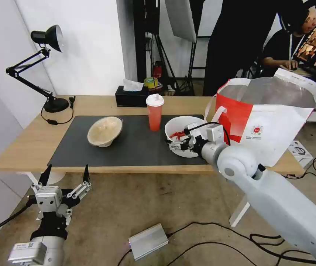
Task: Pick up the trash from the table and place it into the takeout bag.
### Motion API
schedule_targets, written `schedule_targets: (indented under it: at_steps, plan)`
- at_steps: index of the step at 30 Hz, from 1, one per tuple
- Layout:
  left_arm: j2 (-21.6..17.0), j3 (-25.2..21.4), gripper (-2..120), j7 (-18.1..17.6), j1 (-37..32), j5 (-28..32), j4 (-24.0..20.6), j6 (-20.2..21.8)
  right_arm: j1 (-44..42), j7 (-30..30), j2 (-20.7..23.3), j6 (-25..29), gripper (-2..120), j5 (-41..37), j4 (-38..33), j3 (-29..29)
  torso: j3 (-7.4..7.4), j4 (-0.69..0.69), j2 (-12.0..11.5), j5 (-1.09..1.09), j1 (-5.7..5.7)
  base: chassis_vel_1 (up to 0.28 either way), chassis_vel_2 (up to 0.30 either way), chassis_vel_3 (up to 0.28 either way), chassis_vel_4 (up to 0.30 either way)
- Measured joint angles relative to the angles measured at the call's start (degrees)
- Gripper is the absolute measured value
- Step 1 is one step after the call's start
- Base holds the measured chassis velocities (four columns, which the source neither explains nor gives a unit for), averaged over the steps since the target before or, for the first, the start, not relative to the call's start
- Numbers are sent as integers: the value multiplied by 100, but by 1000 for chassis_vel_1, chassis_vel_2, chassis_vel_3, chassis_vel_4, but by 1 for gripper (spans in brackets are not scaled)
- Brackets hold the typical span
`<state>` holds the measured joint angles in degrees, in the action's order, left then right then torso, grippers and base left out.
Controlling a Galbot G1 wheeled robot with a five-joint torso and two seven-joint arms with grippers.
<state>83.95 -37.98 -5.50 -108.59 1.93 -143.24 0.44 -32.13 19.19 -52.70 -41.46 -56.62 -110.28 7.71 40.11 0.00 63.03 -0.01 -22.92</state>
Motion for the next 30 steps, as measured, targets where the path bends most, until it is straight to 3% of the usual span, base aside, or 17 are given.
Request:
schedule_targets:
  at_steps: [6,30]
  plan:
    - [-21,16,100,4,25,15,0,0,318,273,-228,-1,100,-176,378,333,0,1,0,0,0,0,0,0,0]
    - [-24,24,100,4,89,60,0,57,413,618,-708,10,100,-186,891,570,0,0,0,0,0,0,0,0,0]
